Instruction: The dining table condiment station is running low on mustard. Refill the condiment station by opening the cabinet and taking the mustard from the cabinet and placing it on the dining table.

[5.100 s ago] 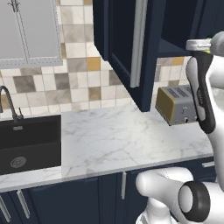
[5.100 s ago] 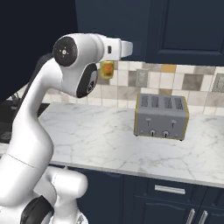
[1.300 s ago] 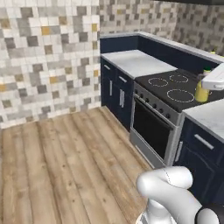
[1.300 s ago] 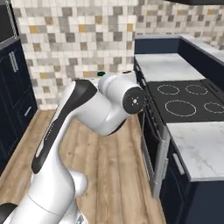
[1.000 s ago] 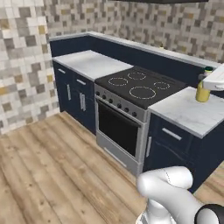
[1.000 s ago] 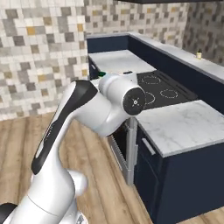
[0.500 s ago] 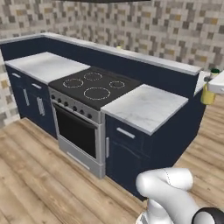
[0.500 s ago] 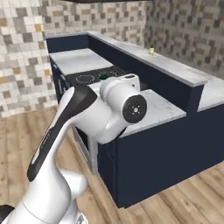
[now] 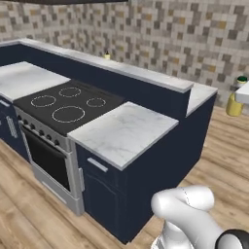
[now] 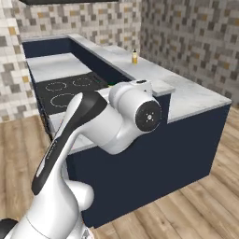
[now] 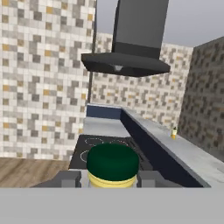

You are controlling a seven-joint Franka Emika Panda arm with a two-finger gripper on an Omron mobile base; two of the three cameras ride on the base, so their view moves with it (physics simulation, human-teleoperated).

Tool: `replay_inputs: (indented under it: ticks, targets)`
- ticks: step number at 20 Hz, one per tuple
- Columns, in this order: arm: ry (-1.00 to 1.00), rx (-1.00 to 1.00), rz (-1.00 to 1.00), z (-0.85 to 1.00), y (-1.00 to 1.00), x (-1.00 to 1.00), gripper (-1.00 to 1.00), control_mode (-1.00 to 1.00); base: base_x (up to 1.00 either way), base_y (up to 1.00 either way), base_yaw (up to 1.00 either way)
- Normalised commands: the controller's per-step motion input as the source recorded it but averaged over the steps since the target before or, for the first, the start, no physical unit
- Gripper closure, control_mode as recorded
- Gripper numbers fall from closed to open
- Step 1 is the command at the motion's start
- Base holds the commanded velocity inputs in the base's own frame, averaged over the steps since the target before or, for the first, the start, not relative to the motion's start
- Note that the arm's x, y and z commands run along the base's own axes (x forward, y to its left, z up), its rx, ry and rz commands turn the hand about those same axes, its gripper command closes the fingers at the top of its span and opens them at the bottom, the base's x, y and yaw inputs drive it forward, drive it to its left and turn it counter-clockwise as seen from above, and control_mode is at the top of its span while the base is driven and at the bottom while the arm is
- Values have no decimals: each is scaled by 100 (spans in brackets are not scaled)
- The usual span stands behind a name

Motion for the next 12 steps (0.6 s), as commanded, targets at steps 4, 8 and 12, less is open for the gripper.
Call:
replay_inputs:
  ticks: [4, 8, 12]
  targets:
    - [0, 0, 0, 0, 0, 0, 100, 100, 84, -98, 3]
    - [0, 0, 0, 0, 0, 0, 100, 100, 81, -97, 9]
    - [0, 0, 0, 0, 0, 0, 100, 100, 88, -98, 14]
